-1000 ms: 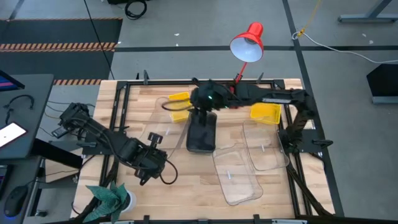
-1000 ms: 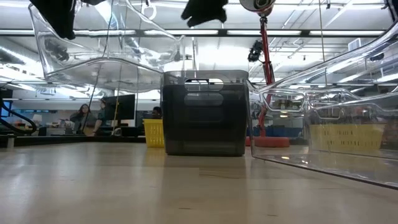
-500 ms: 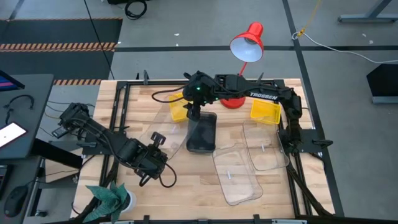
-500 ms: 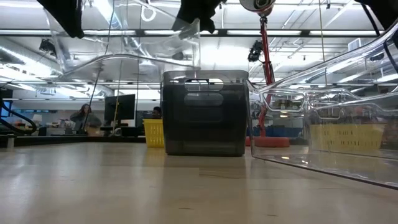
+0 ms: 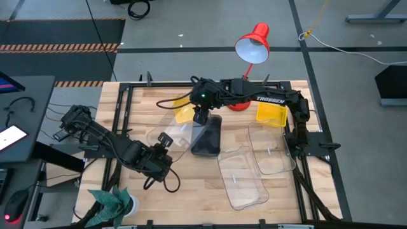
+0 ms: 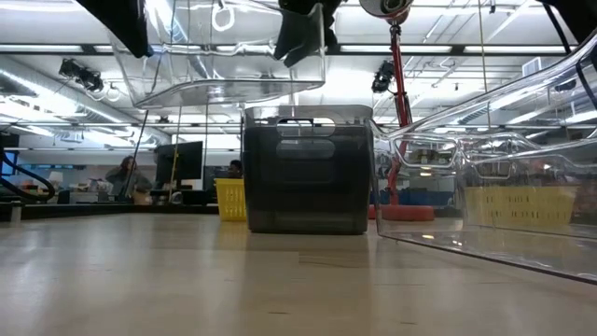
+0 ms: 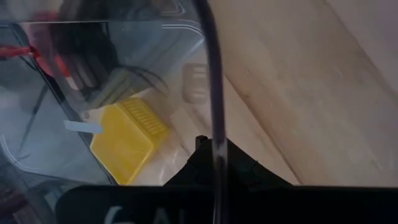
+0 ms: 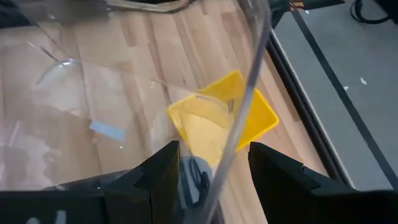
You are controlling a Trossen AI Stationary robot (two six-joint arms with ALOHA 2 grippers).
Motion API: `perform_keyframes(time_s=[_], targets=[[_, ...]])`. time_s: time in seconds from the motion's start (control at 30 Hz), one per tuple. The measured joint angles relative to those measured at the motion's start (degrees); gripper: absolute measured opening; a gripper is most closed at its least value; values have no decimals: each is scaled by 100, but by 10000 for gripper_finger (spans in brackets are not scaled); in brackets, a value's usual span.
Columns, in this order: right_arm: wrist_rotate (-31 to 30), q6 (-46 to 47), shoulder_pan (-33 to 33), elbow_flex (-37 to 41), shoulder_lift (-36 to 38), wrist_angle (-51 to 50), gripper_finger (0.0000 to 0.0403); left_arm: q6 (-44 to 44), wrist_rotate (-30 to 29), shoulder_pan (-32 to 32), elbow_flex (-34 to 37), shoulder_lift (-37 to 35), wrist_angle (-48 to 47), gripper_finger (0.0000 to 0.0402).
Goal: Stack baskets by color
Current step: Stack the top transparent bin on the bottom transparent bin
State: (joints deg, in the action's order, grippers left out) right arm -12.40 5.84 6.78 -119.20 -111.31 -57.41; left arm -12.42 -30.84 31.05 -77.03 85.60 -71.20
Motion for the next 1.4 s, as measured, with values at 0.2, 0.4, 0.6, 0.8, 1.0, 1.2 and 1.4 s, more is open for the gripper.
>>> perform_keyframes(time_s=[0.2, 0.4, 0.6, 0.8, 1.0, 1.2, 1.4], targets=[[-9, 68, -39, 0, 0, 2, 172, -75, 49, -40, 0, 0, 84, 7], [-23, 197, -39, 4, 0, -4, 108, -160, 60, -40, 0, 0, 196, 7], [-103, 224, -32, 4, 0, 1, 51, -167, 64, -73, 0, 66, 380, 10], [-13, 232, -28, 4, -4, 20, 15, -337, 190, -189, 0, 68, 810, 34], [24, 55, -73, 4, -9, -62, 15, -292, 348, -399, 2, 68, 1003, 42], [72, -74, -76, 4, -9, -264, 15, -372, 330, -427, 2, 68, 1209, 89], [237, -176, -38, 4, -9, -285, 15, -278, 246, -418, 2, 66, 1373, 170]])
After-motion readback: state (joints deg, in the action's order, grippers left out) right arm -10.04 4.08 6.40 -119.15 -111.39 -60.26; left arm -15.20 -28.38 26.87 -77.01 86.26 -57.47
